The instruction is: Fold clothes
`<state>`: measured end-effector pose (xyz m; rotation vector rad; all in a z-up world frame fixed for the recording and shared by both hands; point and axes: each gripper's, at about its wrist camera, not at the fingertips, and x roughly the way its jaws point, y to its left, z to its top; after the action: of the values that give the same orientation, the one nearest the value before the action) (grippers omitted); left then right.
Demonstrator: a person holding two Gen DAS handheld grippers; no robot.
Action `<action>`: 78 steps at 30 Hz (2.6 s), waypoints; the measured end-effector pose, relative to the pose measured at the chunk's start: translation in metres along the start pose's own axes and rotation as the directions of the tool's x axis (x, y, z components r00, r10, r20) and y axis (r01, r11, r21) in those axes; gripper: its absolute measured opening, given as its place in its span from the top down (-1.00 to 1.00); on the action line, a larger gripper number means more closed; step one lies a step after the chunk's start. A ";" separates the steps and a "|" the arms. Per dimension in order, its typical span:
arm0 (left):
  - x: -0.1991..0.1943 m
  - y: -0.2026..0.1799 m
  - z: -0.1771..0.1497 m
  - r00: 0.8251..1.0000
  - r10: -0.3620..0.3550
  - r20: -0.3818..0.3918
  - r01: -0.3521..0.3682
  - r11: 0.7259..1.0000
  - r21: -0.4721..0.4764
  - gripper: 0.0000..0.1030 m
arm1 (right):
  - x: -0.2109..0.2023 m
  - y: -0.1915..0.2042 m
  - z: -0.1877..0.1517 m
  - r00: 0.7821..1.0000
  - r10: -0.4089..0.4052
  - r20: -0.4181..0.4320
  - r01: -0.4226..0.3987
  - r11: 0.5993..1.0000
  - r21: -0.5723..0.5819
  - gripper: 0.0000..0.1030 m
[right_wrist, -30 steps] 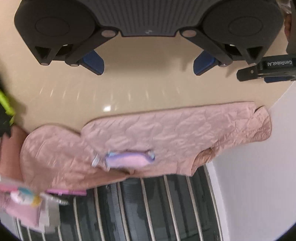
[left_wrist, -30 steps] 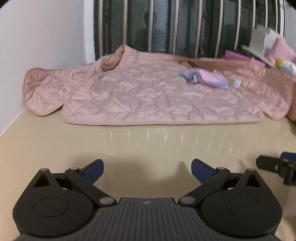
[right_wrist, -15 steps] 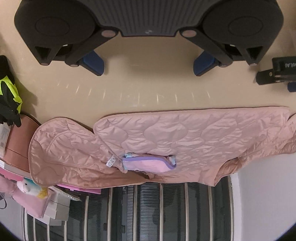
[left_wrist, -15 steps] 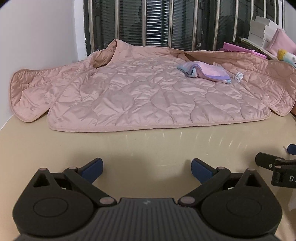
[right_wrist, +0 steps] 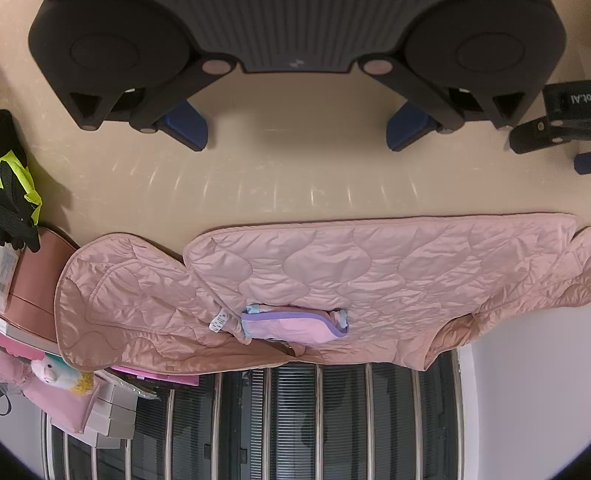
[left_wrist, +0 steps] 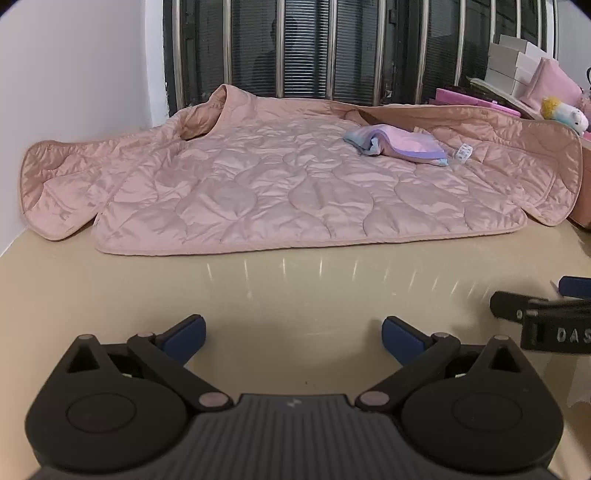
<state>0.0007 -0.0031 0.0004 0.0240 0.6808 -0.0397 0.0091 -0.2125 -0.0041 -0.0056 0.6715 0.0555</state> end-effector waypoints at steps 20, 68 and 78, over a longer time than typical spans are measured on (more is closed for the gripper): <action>0.001 -0.014 0.000 1.000 0.004 0.002 -0.004 1.000 -0.003 -0.99 | -0.001 0.007 0.000 1.000 0.029 -0.003 -0.029 0.999 -0.019 -1.00; -0.001 -0.016 0.000 1.000 0.018 0.001 -0.018 1.000 -0.015 -0.99 | -0.001 0.008 0.000 1.000 0.019 -0.004 -0.019 1.000 -0.012 -1.00; -0.001 -0.016 0.000 1.000 0.018 0.001 -0.018 1.000 -0.015 -0.99 | -0.001 0.009 0.000 1.000 0.018 -0.004 -0.018 1.000 -0.011 -1.00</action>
<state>-0.0005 -0.0189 0.0007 0.0161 0.6798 -0.0173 0.0085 -0.2038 -0.0034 -0.0108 0.6751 0.0764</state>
